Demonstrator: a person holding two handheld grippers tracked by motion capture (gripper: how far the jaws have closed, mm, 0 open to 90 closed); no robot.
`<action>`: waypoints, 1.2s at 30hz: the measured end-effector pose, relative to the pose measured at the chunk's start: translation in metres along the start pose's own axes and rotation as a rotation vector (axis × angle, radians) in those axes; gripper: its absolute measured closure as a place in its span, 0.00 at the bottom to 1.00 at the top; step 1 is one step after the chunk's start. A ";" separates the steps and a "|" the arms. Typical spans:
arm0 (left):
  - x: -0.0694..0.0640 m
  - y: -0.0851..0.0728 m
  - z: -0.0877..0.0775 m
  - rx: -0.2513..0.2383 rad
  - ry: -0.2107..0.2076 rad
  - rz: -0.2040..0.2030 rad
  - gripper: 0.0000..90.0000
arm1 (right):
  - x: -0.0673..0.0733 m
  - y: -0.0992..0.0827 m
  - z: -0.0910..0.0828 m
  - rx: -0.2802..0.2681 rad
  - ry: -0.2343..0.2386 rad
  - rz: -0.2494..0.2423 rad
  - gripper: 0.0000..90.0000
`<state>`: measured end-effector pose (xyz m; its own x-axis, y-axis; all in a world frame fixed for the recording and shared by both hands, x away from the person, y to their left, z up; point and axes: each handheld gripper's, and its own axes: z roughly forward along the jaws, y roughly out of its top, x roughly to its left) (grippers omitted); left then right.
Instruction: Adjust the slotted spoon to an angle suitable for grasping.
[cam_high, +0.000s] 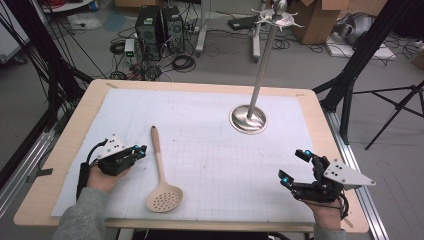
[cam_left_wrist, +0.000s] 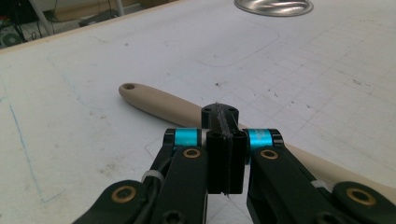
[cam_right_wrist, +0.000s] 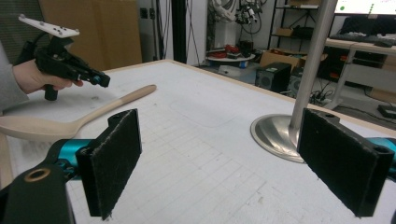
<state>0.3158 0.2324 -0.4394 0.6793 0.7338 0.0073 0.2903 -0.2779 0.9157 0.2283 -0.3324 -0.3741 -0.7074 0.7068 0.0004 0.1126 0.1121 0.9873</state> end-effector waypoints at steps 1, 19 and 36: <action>0.001 -0.001 0.002 0.011 0.000 -0.007 1.00 | 0.000 0.000 0.000 -0.001 0.001 0.002 0.14; 0.004 0.004 0.015 0.091 -0.002 -0.028 1.00 | 0.000 0.000 0.007 0.002 0.020 0.002 0.14; 0.007 0.010 0.041 0.208 -0.007 -0.018 1.00 | -0.003 -0.001 0.007 -0.008 0.023 0.005 0.14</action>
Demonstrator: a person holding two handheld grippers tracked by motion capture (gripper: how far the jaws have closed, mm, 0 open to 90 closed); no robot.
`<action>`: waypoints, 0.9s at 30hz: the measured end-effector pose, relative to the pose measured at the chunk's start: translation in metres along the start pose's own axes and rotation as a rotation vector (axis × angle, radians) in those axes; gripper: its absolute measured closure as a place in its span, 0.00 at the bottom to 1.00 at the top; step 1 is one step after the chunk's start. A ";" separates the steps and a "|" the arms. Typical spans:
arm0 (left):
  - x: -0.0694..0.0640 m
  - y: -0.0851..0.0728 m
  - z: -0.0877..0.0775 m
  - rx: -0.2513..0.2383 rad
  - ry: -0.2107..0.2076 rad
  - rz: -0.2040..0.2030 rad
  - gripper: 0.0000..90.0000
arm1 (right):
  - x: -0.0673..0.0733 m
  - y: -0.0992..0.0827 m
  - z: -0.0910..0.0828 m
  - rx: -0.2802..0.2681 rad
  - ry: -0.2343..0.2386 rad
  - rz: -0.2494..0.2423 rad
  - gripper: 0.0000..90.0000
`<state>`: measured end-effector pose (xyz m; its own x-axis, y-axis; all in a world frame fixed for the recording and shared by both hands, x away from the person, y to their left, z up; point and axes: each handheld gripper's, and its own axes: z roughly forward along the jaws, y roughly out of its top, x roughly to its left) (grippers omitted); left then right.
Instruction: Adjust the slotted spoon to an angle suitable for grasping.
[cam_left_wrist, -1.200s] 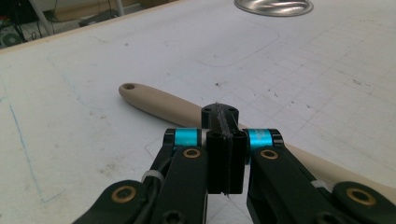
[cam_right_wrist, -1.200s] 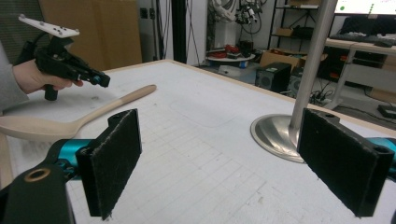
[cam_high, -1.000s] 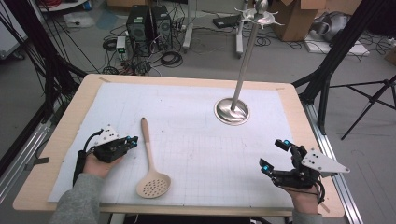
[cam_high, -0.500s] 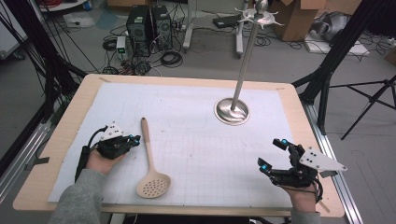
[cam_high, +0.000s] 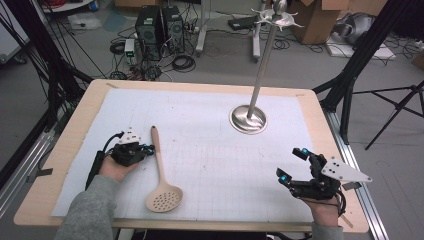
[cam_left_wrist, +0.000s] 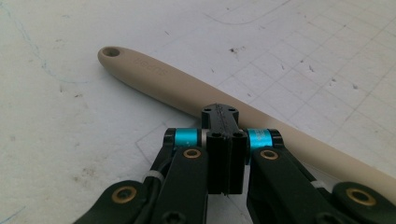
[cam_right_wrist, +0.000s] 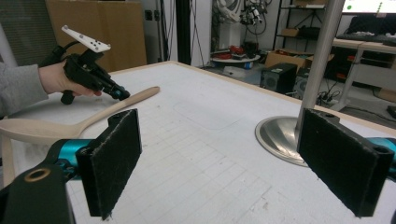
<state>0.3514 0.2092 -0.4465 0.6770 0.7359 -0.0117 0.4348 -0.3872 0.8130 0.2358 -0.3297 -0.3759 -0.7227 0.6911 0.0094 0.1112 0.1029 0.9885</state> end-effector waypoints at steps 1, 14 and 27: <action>0.000 0.000 0.000 0.000 0.000 0.000 1.00 | 0.000 0.000 0.000 0.000 0.000 0.000 0.14; -0.001 0.006 0.008 0.003 -0.032 -0.009 1.00 | -0.001 0.001 0.007 0.002 0.015 -0.003 0.14; -0.012 0.019 0.027 0.005 -0.085 0.027 1.00 | -0.002 0.001 0.004 -0.003 0.009 0.006 0.14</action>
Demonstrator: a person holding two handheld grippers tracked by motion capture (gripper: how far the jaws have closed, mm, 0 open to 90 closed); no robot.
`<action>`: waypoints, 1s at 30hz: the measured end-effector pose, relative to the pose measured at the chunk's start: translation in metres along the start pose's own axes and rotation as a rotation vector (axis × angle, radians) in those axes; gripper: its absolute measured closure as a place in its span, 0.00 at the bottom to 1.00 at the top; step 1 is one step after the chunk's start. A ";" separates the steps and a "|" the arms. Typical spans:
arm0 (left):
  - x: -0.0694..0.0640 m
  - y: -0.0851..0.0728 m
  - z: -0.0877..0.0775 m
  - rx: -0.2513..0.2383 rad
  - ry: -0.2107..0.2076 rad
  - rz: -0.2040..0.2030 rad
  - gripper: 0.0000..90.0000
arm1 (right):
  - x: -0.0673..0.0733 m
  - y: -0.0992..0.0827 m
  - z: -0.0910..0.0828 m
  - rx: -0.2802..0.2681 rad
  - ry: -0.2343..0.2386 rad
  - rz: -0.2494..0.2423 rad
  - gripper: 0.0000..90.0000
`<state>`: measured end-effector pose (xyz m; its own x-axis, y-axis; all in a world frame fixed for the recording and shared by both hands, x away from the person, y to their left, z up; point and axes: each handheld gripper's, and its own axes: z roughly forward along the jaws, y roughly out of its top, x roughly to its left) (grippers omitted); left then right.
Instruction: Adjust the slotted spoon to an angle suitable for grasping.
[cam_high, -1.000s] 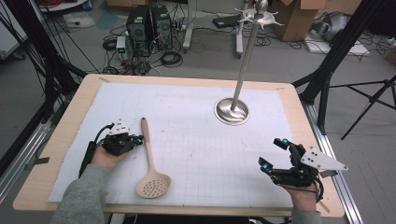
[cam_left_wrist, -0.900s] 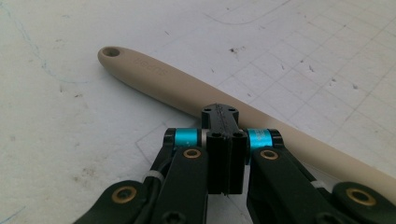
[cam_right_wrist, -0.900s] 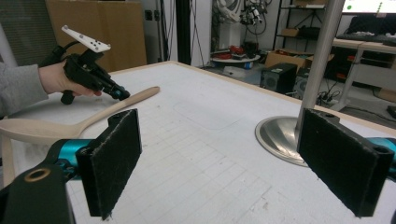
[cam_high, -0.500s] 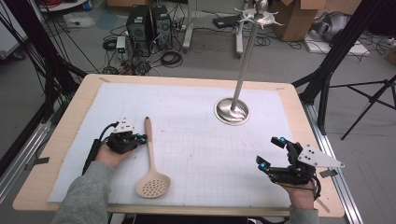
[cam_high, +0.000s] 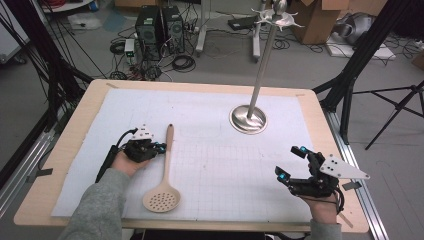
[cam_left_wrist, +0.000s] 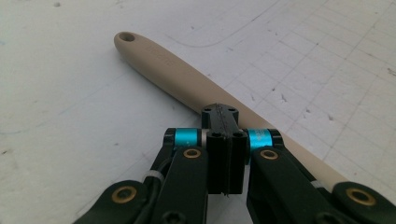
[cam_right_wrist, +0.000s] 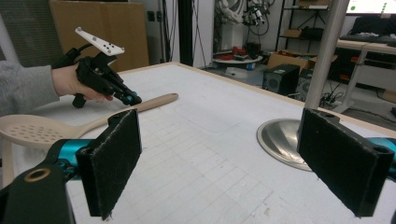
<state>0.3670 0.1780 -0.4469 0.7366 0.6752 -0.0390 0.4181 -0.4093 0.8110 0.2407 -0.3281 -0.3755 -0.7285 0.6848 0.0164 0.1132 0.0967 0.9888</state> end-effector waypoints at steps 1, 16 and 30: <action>0.000 0.001 0.001 0.001 -0.006 0.006 1.00 | 0.000 0.000 -0.001 0.000 0.001 -0.001 0.14; -0.011 0.010 -0.007 -0.018 -0.048 -0.007 1.00 | 0.001 0.000 0.000 0.002 0.002 -0.004 0.14; -0.054 0.008 -0.020 0.008 -0.152 0.092 1.00 | 0.002 0.001 -0.002 -0.002 -0.003 -0.005 0.14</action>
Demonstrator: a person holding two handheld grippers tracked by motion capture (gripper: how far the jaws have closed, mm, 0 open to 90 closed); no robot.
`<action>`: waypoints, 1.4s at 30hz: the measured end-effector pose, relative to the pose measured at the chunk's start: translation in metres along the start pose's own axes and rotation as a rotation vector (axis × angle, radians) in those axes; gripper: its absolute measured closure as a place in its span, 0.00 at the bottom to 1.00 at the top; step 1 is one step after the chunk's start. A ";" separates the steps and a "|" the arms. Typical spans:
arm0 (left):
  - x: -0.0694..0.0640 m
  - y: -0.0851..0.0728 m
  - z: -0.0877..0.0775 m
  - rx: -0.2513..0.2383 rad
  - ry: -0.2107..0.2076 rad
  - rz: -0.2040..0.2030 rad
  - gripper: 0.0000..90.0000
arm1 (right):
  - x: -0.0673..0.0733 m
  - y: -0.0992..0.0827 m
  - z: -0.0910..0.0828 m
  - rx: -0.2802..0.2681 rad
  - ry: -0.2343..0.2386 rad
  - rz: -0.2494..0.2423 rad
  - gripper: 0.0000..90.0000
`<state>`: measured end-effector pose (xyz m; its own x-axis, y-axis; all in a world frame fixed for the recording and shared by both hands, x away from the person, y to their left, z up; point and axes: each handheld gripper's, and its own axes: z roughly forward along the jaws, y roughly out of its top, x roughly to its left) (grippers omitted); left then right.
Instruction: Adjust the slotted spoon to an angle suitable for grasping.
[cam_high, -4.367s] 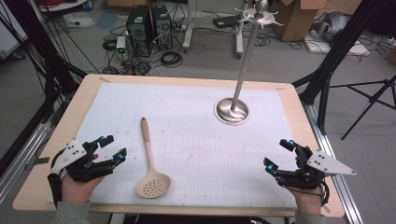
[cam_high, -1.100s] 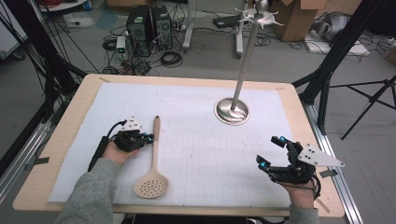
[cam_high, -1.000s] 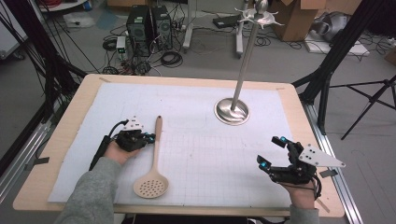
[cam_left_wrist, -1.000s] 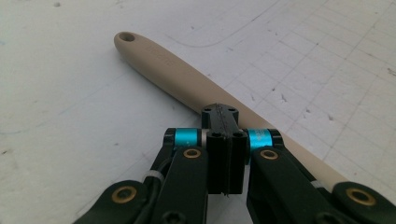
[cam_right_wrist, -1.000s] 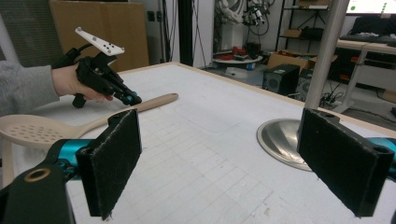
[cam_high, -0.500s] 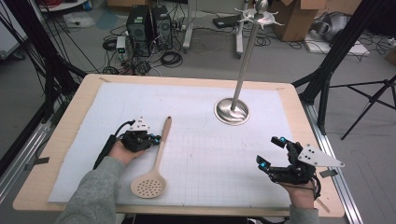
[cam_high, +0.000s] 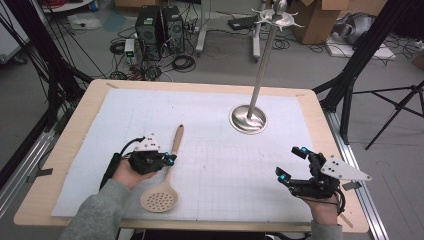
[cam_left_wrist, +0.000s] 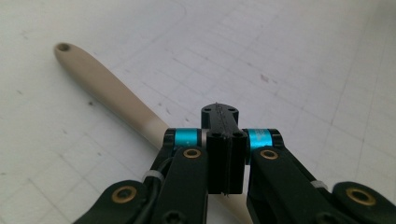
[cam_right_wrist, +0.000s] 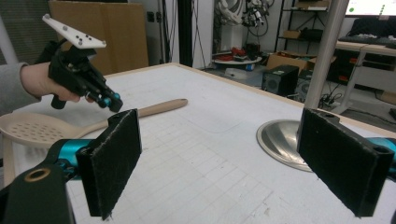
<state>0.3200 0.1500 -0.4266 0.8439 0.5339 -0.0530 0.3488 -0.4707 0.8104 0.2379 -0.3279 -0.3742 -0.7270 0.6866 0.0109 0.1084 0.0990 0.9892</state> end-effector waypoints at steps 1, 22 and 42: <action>-0.005 -0.002 0.003 0.022 -0.013 0.018 1.00 | 0.000 -0.001 0.000 0.004 0.001 0.007 0.14; -0.015 -0.014 -0.004 0.172 -0.049 0.062 1.00 | 0.000 -0.002 0.001 0.007 0.004 0.009 0.14; 0.005 -0.033 -0.050 -0.014 0.035 0.009 1.00 | 0.001 -0.003 0.006 0.022 0.008 0.002 0.14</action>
<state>0.2926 0.2032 -0.4245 0.8323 0.5537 -0.0254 0.3349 -0.4658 0.8191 0.2406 -0.3231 -0.3782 -0.7322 0.6809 0.0138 0.1242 0.1135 0.9857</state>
